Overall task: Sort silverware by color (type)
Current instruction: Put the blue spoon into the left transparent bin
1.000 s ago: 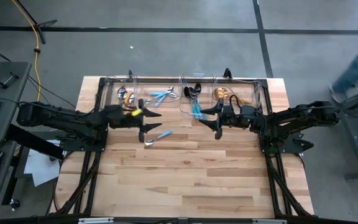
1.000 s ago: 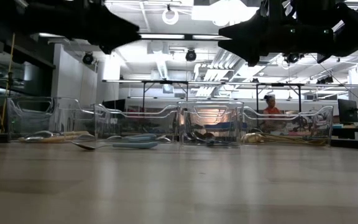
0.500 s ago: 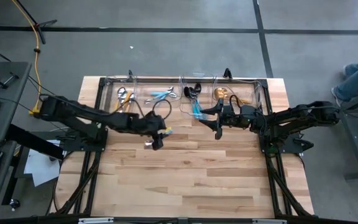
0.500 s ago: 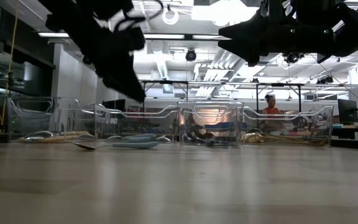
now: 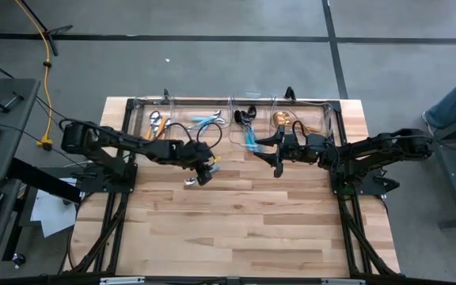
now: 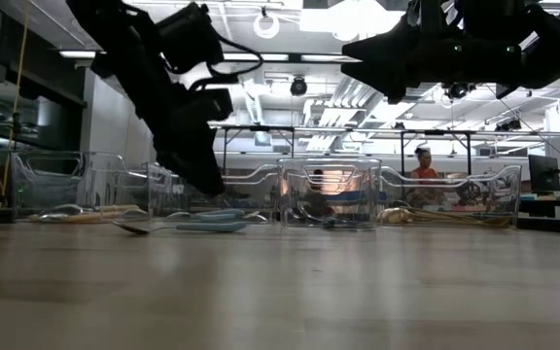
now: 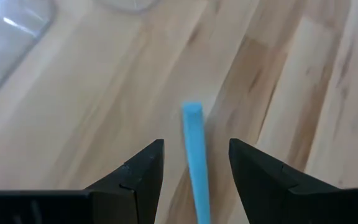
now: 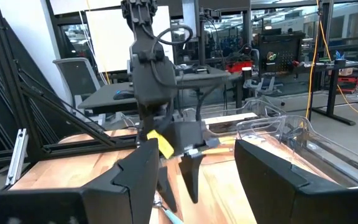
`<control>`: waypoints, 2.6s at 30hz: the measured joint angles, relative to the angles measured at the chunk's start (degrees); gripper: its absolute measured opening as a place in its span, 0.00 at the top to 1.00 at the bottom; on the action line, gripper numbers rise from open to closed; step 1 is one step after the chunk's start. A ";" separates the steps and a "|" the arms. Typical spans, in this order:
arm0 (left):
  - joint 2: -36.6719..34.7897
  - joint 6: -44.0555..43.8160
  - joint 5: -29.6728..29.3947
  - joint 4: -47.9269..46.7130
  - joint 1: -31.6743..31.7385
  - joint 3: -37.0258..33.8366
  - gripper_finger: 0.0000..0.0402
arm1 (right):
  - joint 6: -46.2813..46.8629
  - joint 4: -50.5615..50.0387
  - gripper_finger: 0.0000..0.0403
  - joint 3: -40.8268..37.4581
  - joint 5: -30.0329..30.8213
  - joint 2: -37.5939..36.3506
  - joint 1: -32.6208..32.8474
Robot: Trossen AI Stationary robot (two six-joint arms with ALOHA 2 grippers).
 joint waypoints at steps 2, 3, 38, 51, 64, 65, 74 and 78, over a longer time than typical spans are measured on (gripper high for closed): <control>1.36 -0.04 0.18 -0.09 0.00 0.00 0.57 | 0.00 -0.02 0.51 0.00 0.00 -0.01 0.00; 2.04 -0.02 0.61 -0.07 0.00 0.00 0.57 | 0.00 -0.02 0.51 0.00 0.00 0.01 0.00; 8.86 6.95 4.31 -3.24 -0.02 0.17 0.96 | 0.02 0.40 0.51 0.00 0.01 0.00 0.00; 3.15 18.01 10.02 -6.97 -0.68 -0.55 0.97 | 0.02 -0.19 0.51 0.00 0.02 -0.01 0.00; -15.45 30.61 5.44 38.40 -4.82 -14.16 0.97 | 2.35 -0.86 0.51 0.00 0.00 -0.01 0.00; -16.00 30.55 5.42 43.01 -4.53 -15.88 0.97 | 2.59 -0.71 0.51 0.00 0.00 -0.01 0.00; -13.27 22.11 5.81 72.96 1.11 -25.29 0.97 | 1.68 2.79 0.51 -0.02 -1.18 -0.01 0.21; -11.09 18.88 8.35 75.86 3.26 -25.62 0.97 | -1.04 3.82 0.51 -0.02 -1.21 -0.01 1.37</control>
